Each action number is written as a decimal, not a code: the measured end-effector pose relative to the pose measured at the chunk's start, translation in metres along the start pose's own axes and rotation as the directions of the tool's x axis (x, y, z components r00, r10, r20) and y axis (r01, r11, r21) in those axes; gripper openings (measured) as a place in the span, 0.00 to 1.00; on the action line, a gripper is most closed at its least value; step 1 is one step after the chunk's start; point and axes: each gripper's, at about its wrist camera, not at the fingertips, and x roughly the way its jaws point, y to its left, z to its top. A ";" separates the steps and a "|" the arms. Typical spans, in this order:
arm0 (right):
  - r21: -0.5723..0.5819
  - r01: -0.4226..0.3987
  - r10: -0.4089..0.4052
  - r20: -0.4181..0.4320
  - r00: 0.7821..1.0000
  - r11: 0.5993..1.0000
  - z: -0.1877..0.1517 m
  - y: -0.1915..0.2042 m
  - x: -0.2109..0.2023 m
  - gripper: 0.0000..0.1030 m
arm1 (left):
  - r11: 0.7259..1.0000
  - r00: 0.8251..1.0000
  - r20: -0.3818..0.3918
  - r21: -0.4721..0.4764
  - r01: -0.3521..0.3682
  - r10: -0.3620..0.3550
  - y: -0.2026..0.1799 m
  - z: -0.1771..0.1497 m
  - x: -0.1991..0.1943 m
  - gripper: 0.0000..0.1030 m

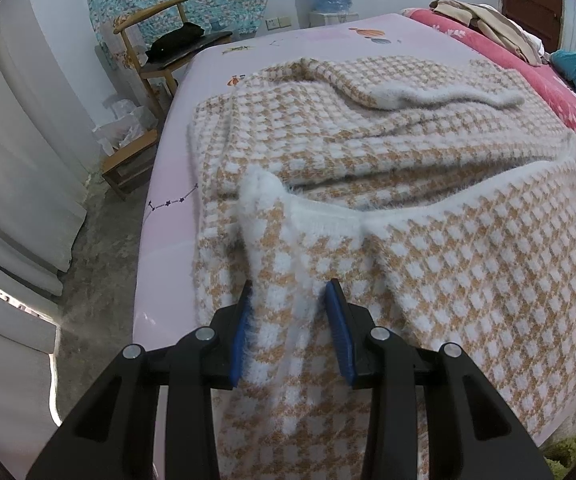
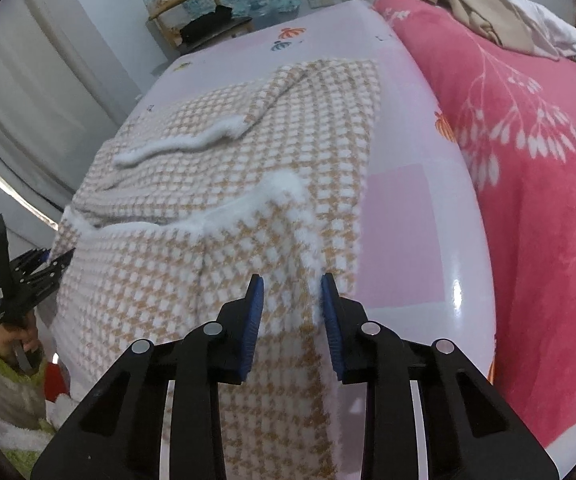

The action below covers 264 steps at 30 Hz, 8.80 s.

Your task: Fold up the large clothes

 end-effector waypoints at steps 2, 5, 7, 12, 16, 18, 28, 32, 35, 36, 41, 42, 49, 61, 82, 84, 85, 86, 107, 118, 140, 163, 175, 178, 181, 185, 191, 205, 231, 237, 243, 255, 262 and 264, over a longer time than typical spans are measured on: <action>0.033 -0.012 0.013 -0.007 1.000 0.999 0.004 -0.007 0.003 0.27 | 1.000 1.000 0.000 -0.001 0.000 0.000 0.000 0.000 0.000 0.34; 0.056 -0.040 0.041 -0.016 0.999 0.998 0.013 -0.012 0.011 0.27 | 1.000 1.000 0.000 0.001 0.001 -0.001 0.000 0.000 0.000 0.34; 0.057 -0.047 0.048 -0.023 0.999 0.997 0.016 -0.013 0.015 0.28 | 1.000 1.000 0.001 0.001 0.000 0.000 -0.001 0.000 0.000 0.34; 0.050 -0.042 0.044 -0.041 0.998 0.998 0.017 -0.010 0.021 0.28 | 1.000 1.000 0.001 0.001 0.000 0.000 0.000 0.000 0.000 0.34; 0.033 -0.037 0.038 -0.057 0.998 0.999 0.011 -0.003 0.022 0.28 | 1.000 1.000 0.001 0.001 0.000 0.000 -0.001 0.000 -0.001 0.34; 0.012 -0.020 0.020 -0.059 0.998 1.000 0.007 0.002 0.023 0.28 | 1.000 1.000 0.002 0.000 0.000 0.000 -0.001 0.000 -0.001 0.34; 0.019 0.029 -0.028 -0.014 0.999 0.999 -0.001 0.019 0.019 0.06 | 1.000 0.999 0.047 -0.010 0.002 -0.001 0.000 -0.003 -0.005 0.23; 0.038 0.028 -0.030 0.047 0.998 0.999 -0.012 0.026 0.001 0.06 | 1.000 0.997 0.082 -0.003 -0.005 0.006 0.000 -0.006 -0.016 0.12; 0.042 0.018 -0.023 0.122 0.992 0.999 -0.023 0.036 -0.025 0.05 | 1.000 0.991 0.137 -0.010 -0.012 0.013 0.004 -0.009 -0.032 0.10; 0.040 0.015 -0.021 0.142 0.990 0.999 -0.026 0.040 -0.032 0.05 | 1.000 0.987 0.160 -0.021 -0.006 0.009 0.006 -0.011 -0.041 0.10; 0.022 0.005 -0.010 0.262 0.965 1.000 -0.040 0.060 -0.077 0.05 | 0.998 0.965 0.263 -0.061 0.012 0.004 0.012 -0.015 -0.085 0.08; 0.017 0.006 -0.011 0.278 0.960 1.000 -0.040 0.060 -0.084 0.05 | 0.998 0.959 0.283 -0.066 0.018 0.002 0.013 -0.015 -0.096 0.08; -0.022 0.002 0.007 0.395 0.919 1.000 -0.009 0.065 -0.118 0.05 | 0.996 0.909 0.418 -0.079 0.037 -0.001 0.027 0.018 -0.137 0.08; -0.022 -0.053 0.057 0.412 0.910 0.998 0.156 0.026 -0.068 0.05 | 0.996 0.905 0.424 -0.066 0.056 -0.022 0.062 0.165 -0.071 0.08; 0.376 -0.268 0.208 0.194 0.959 0.887 0.194 -0.103 0.088 0.63 | 0.743 0.898 0.158 -0.513 0.431 -0.412 0.157 0.196 0.107 0.50; 0.416 -0.257 0.182 0.211 0.960 0.872 0.192 -0.113 0.076 0.63 | 0.738 0.896 0.206 -0.511 0.441 -0.393 0.162 0.194 0.092 0.53; 0.429 -0.243 0.163 0.216 0.963 0.870 0.188 -0.114 0.068 0.64 | 0.740 0.900 0.216 -0.514 0.435 -0.379 0.165 0.193 0.085 0.53; 0.427 -0.226 0.139 0.225 0.964 0.875 0.185 -0.113 0.056 0.64 | 0.748 0.905 0.223 -0.510 0.425 -0.362 0.166 0.192 0.076 0.53; -0.013 0.012 -0.010 0.131 0.991 1.000 0.023 0.013 0.036 0.57 | 0.886 0.914 0.108 -0.224 0.406 -0.391 0.045 0.040 0.018 0.59; -0.125 0.170 -0.146 0.181 0.973 0.978 -0.012 0.074 0.027 0.59 | 0.974 0.974 0.057 -0.049 0.222 -0.220 0.001 0.017 0.008 0.65; -0.124 0.278 -0.212 0.386 0.898 0.953 -0.063 0.149 -0.067 0.92 | 0.989 0.928 0.363 -0.093 0.119 -0.077 -0.072 0.005 -0.125 0.95; -0.045 0.328 -0.301 0.296 0.907 0.943 -0.072 0.149 -0.036 0.92 | 0.982 0.988 0.144 -0.187 -0.022 0.050 -0.081 0.008 -0.089 0.95; -0.040 0.333 -0.310 0.280 0.909 0.942 -0.070 0.147 -0.032 0.92 | 0.980 0.994 0.105 -0.197 -0.014 0.035 -0.080 0.009 -0.081 0.95; -0.039 0.333 -0.311 0.274 0.910 0.942 -0.070 0.145 -0.031 0.92 | 0.981 0.995 0.099 -0.196 -0.011 0.031 -0.080 0.009 -0.080 0.95; -0.037 0.337 -0.315 0.271 0.910 0.941 -0.069 0.145 -0.031 0.92 | 0.980 0.996 0.090 -0.199 -0.002 0.021 -0.079 0.009 -0.078 0.95; -0.039 0.340 -0.317 0.274 0.908 0.940 -0.069 0.146 -0.032 0.92 | 0.979 0.996 0.087 -0.203 0.000 0.018 -0.079 0.009 -0.078 0.95; -0.043 0.343 -0.319 0.269 0.909 0.938 -0.069 0.147 -0.030 0.92 | 0.978 0.997 0.079 -0.209 0.006 0.010 -0.077 0.009 -0.077 0.95; -0.061 0.346 -0.319 0.267 0.910 0.936 -0.069 0.148 -0.030 0.92 | 0.976 0.997 0.076 -0.219 0.007 0.010 -0.073 0.008 -0.075 0.95; -0.071 0.346 -0.316 0.269 0.910 0.936 -0.069 0.148 -0.029 0.92 | 0.975 0.997 0.077 -0.220 0.014 0.003 -0.072 0.007 -0.076 0.95; -0.070 0.347 -0.317 0.269 0.909 0.935 -0.069 0.149 -0.029 0.92 | 0.975 0.997 0.078 -0.221 0.014 0.004 -0.072 0.007 -0.076 0.95; -0.069 0.347 -0.317 0.269 0.909 0.935 -0.069 0.149 -0.029 0.92 | 0.975 0.997 0.079 -0.221 0.014 0.003 -0.072 0.007 -0.076 0.95; -0.077 0.347 -0.316 0.266 0.911 0.935 -0.069 0.151 -0.028 0.92 | 0.975 0.997 0.076 -0.220 0.016 0.000 -0.072 0.007 -0.077 0.95; -0.077 0.349 -0.318 0.266 0.910 0.934 -0.069 0.151 -0.028 0.92 | 0.975 0.997 0.077 -0.220 0.016 0.001 -0.072 0.007 -0.076 0.95; -0.079 0.348 -0.316 0.267 0.910 0.934 -0.069 0.150 -0.028 0.92 | 0.975 0.997 0.077 -0.220 0.016 0.001 -0.072 0.007 -0.076 0.95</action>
